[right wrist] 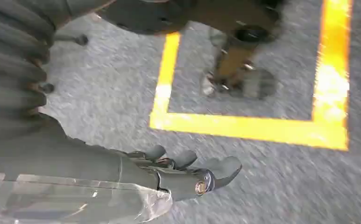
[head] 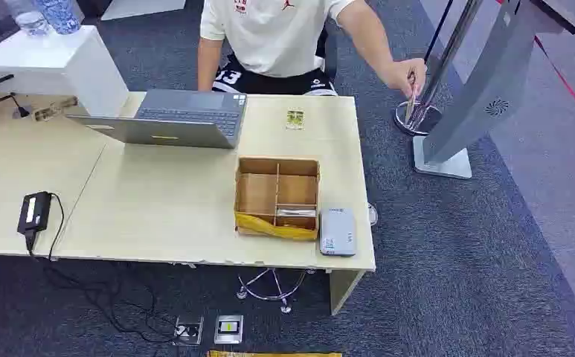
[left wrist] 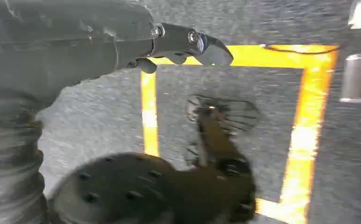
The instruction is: Pass the card to the sensor for recognition and then transmit it.
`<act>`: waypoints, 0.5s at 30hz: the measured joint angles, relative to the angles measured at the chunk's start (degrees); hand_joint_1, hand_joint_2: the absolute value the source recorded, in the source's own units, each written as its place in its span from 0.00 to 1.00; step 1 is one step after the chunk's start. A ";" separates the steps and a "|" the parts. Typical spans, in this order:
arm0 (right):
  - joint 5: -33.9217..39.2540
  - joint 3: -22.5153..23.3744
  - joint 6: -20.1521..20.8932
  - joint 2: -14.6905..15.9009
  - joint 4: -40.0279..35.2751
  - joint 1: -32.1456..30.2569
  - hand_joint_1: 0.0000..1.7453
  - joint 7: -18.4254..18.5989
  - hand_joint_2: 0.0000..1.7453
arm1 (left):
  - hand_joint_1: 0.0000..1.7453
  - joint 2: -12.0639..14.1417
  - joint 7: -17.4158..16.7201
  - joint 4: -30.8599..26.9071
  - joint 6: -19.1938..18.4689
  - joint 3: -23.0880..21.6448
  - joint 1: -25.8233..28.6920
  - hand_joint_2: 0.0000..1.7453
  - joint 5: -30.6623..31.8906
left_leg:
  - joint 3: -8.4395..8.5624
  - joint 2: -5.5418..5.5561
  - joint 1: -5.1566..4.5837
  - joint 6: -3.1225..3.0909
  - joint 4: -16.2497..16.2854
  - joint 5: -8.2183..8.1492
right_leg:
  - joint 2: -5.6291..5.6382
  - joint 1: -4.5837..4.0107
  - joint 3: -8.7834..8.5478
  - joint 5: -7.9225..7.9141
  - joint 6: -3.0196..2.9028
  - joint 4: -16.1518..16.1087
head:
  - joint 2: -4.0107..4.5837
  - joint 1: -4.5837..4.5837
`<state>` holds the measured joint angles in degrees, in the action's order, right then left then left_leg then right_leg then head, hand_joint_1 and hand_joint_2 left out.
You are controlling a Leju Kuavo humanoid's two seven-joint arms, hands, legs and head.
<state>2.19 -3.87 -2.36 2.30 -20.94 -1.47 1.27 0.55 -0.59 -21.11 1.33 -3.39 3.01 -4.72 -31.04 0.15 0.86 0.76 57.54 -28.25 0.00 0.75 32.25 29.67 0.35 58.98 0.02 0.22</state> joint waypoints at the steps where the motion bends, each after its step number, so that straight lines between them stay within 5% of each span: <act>1: 0.24 -0.43 -0.37 0.28 0.02 0.61 0.00 0.21 1.00 | 0.00 0.04 0.00 0.02 0.09 -0.41 -0.47 1.00 -0.58 | 0.00 0.00 0.00 0.02 0.00 0.02 | 0.00 0.00 0.01 -0.02 0.00 0.00 | 0.00 0.02; 12: 3.19 -6.38 -4.13 4.28 0.22 9.73 0.00 2.89 1.00 | 0.00 0.87 -0.18 1.07 2.36 -6.47 -7.23 1.00 -8.92 | -0.04 0.01 0.00 0.04 0.03 0.15 | 0.01 0.01 0.06 -0.15 0.02 0.01 | 0.00 0.02; 13: 3.41 -7.16 -4.37 4.78 0.26 10.66 0.00 3.21 0.00 | 0.00 1.07 -0.18 1.22 2.75 -7.10 -7.99 1.00 -10.05 | -0.04 0.01 -0.01 0.02 0.03 0.18 | 0.01 0.02 0.06 -0.17 0.01 0.02 | 0.00 0.02; 14: 3.61 -7.78 -4.61 5.20 0.33 11.71 0.00 3.56 0.00 | 0.00 1.14 -0.18 1.33 3.06 -7.61 -8.82 0.00 -11.02 | -0.04 0.01 -0.01 0.02 0.03 0.18 | 0.01 0.02 0.07 -0.18 0.01 0.02 | 0.00 0.04; 15: 3.74 -8.48 -4.72 5.70 0.39 12.83 0.00 3.87 0.00 | 0.00 1.25 -0.17 1.49 3.56 -8.24 -9.60 0.00 -12.11 | -0.03 0.01 -0.01 0.03 0.03 0.19 | 0.01 0.02 0.07 -0.19 0.03 0.02 | 0.00 0.02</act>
<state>5.92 -12.35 -7.08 8.00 -20.55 11.36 5.14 1.79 -0.76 -19.63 4.90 -11.63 -6.60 -16.83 -31.07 0.15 0.85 0.78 57.57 -28.06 0.01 0.77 32.33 29.48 0.38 59.00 0.02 0.24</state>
